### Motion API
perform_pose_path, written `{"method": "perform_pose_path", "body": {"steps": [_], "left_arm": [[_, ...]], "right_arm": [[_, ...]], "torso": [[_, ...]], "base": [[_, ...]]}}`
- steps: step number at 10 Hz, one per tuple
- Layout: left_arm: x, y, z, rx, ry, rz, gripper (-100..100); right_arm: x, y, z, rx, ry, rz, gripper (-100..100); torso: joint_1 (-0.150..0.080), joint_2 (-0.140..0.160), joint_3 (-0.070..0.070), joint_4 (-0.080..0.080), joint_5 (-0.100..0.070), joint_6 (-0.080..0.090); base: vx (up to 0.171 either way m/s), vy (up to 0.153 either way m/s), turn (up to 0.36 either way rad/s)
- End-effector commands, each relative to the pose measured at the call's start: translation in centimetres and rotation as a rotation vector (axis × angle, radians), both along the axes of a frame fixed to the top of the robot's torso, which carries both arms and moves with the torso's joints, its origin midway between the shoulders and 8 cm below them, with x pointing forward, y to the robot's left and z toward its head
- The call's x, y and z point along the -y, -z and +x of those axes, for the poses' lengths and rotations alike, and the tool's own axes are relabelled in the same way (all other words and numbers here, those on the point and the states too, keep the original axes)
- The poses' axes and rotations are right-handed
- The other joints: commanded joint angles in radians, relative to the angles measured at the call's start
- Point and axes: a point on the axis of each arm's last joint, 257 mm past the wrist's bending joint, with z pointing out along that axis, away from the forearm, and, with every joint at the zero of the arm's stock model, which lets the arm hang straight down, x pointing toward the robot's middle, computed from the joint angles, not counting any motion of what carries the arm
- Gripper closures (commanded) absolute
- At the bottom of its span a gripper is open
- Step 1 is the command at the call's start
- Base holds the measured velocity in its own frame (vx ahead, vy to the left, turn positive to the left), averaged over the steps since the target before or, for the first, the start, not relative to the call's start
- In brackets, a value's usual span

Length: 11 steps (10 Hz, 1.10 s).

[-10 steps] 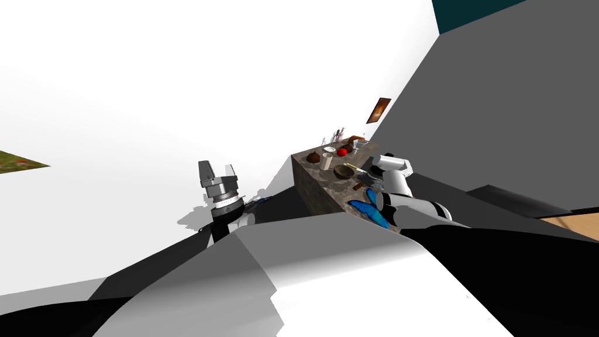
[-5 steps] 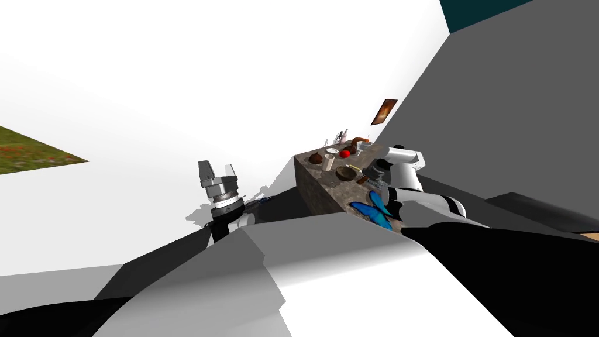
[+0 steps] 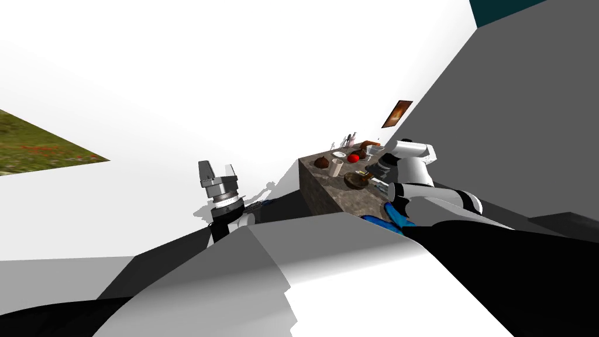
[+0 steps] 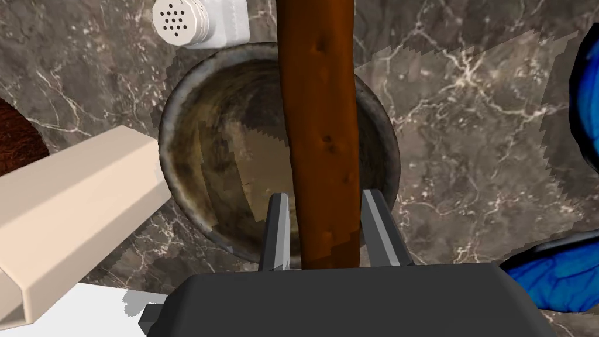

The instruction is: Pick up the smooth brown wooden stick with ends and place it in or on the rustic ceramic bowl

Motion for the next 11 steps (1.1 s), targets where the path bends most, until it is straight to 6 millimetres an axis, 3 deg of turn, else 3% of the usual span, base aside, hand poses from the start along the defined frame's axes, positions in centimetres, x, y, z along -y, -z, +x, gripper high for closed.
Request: {"method": "perform_pose_path", "body": {"steps": [1, 9, 11], "left_arm": [[0.0, 0.0, 0.0, 0.000, 0.000, 0.000, 0], [0.0, 0.0, 0.0, 0.000, 0.000, 0.000, 0], [0.0, 0.0, 0.0, 0.000, 0.000, 0.000, 0]], "right_arm": [[-0.2, -0.4, -0.8, -0.025, 0.008, 0.020, 100], [-1.0, -1.1, -5.4, -0.172, 0.036, 0.102, 100], [-0.9, -1.1, -5.5, -0.174, 0.036, 0.103, 100]], "torso": [[0.000, 0.000, 0.000, 0.000, 0.000, 0.000], [-0.003, 0.012, 0.006, 0.001, -0.001, 0.005], [-0.002, 0.013, 0.006, 0.000, -0.001, 0.005]], "base": [[0.153, 0.016, 0.097], [0.071, 0.004, 0.008], [0.019, 0.003, -0.007]]}}
